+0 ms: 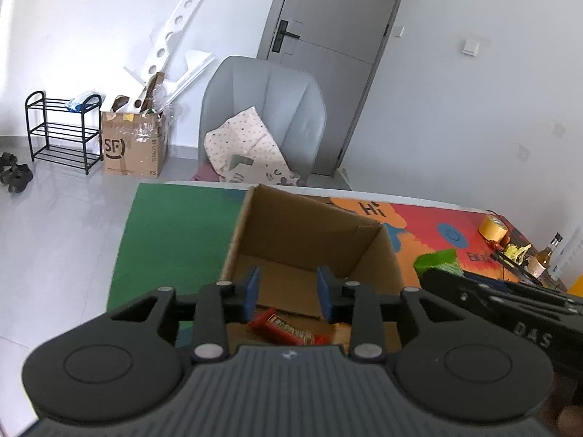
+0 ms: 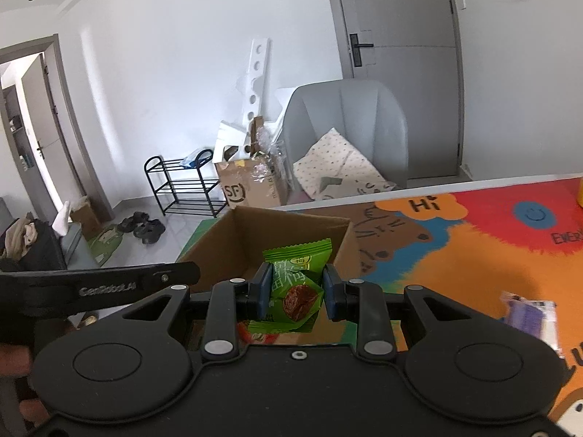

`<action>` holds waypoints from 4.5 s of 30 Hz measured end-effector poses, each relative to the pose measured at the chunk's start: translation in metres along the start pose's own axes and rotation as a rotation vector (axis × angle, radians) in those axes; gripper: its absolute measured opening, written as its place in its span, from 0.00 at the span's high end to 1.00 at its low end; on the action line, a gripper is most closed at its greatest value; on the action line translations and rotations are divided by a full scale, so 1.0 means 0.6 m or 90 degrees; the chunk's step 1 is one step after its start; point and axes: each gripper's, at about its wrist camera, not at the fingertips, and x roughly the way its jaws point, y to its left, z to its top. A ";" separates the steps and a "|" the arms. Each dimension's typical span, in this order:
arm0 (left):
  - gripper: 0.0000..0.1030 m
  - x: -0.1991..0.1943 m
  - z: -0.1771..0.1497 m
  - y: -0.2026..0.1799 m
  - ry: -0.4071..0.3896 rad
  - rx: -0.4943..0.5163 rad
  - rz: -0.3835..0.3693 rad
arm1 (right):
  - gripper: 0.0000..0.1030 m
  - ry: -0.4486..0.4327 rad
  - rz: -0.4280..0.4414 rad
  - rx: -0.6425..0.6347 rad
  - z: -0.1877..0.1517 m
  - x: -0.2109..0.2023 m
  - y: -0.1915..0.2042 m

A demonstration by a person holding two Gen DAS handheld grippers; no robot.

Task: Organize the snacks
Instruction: 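Carry the red bar and green pack over the box and release them inside, then return both tools to the snack pile while the right gripper grasps a pink pack, then grasp the round bread pastry with the left gripper while the right holds the red pack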

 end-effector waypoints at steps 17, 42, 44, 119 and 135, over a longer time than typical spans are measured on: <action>0.18 -0.028 -0.003 0.015 -0.012 -0.012 0.011 | 0.41 -0.031 0.016 0.037 0.008 -0.014 0.004; 0.05 -0.049 -0.050 -0.107 0.000 0.052 -0.040 | 0.07 -0.047 -0.049 0.113 -0.052 -0.135 -0.110; 0.05 -0.050 -0.054 -0.118 0.002 0.056 -0.044 | 0.06 -0.048 -0.056 0.118 -0.057 -0.144 -0.120; 0.42 0.081 -0.208 -0.305 0.151 0.156 -0.124 | 0.82 0.082 -0.166 0.189 -0.231 -0.144 -0.273; 0.41 0.104 -0.247 -0.350 0.151 0.211 -0.106 | 0.57 0.088 -0.209 0.159 -0.228 -0.157 -0.279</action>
